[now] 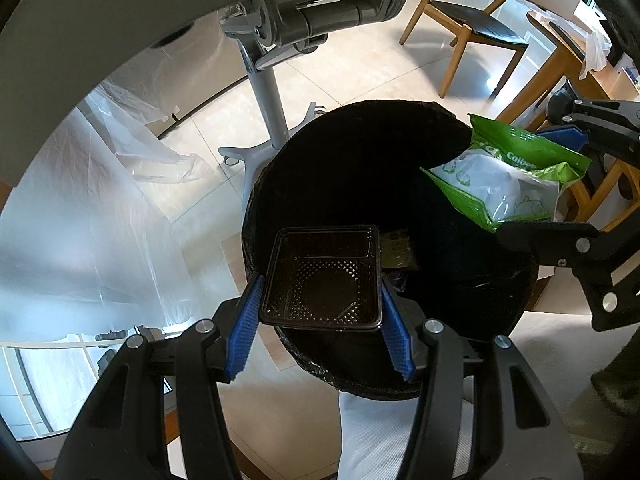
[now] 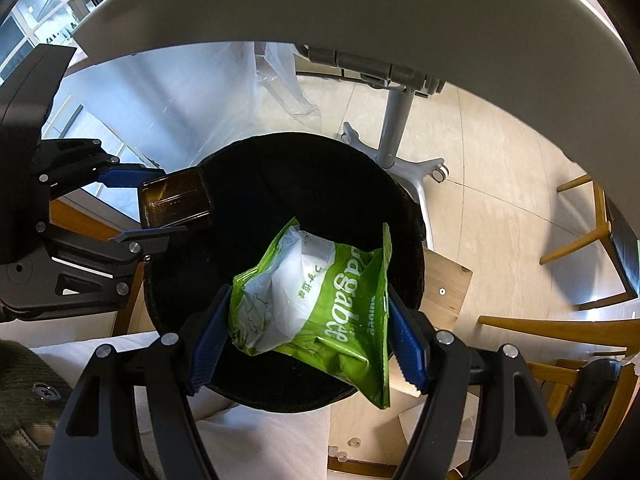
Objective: Collect trash
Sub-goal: 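Open both tools to drop the tray and bag into the bin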
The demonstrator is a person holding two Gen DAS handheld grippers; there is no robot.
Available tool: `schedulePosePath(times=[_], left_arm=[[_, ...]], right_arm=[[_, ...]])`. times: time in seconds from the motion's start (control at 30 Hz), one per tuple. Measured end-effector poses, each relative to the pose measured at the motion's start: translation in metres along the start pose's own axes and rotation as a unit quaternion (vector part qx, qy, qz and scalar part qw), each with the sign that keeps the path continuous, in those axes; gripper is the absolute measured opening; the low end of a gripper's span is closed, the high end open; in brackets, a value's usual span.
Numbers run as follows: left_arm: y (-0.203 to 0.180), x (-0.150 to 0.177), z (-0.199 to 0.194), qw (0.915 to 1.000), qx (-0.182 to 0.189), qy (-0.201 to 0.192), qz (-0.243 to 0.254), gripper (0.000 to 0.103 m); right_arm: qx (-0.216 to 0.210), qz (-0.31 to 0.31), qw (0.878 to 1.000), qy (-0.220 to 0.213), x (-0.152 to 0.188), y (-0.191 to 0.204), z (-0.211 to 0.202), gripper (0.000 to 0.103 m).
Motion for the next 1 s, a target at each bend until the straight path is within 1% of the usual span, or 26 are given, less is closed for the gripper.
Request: schedulePosePath(times=[0.57,0.63,0.67,0.7,0.73,0.77,0.8,0.9,1.0], left_arm=[[-0.002,0.001,0.004,1.0000,-0.002,0.002,0.004,0.056],[-0.003,0.000,0.004,1.0000,0.003,-0.001,0.003,0.057],[-0.004,-0.001,0.003,0.9999,0.009,-0.004,0.003,0.057],[-0.003,-0.001,0.003,0.9999,0.013,-0.005,0.002,0.061],[-0.002,-0.001,0.003,0.9999,0.014,-0.004,0.001,0.069],[-0.001,-0.001,0.001,0.9999,0.014,-0.008,0.001,0.073],[0.000,-0.002,-0.001,0.9998,0.015,-0.011,0.000,0.080],[0.002,-0.001,-0.006,0.9998,0.012,-0.013,0.000,0.084],[0.006,0.001,-0.012,0.9998,0.012,-0.016,-0.003,0.085]], right_arm=[[0.006,0.007,1.000,0.003,-0.002,-0.001,0.010,0.071],[0.005,0.008,1.000,0.001,-0.002,-0.002,0.009,0.071],[0.000,0.010,1.000,0.000,-0.002,-0.002,0.009,0.072],[-0.003,0.012,1.000,0.001,-0.002,-0.002,0.009,0.076],[0.000,0.014,1.000,-0.002,-0.002,-0.003,0.008,0.077],[0.001,0.015,1.000,-0.004,-0.002,-0.005,0.007,0.080],[0.001,0.017,1.000,-0.003,-0.001,-0.006,0.006,0.082],[0.002,0.025,1.000,-0.003,0.000,-0.011,0.001,0.083],[0.002,0.033,0.999,-0.014,0.000,-0.018,-0.010,0.088]])
Point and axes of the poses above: each gripper's, at about its wrist camera, not at the fingertips, and z roughly the way its jaws point, y to its left, x to its underside, the point moved 7 cm from there along z, roughly the way its jaws point, and after that the axes turned 6 degrees about z, right-handed, at the moved point
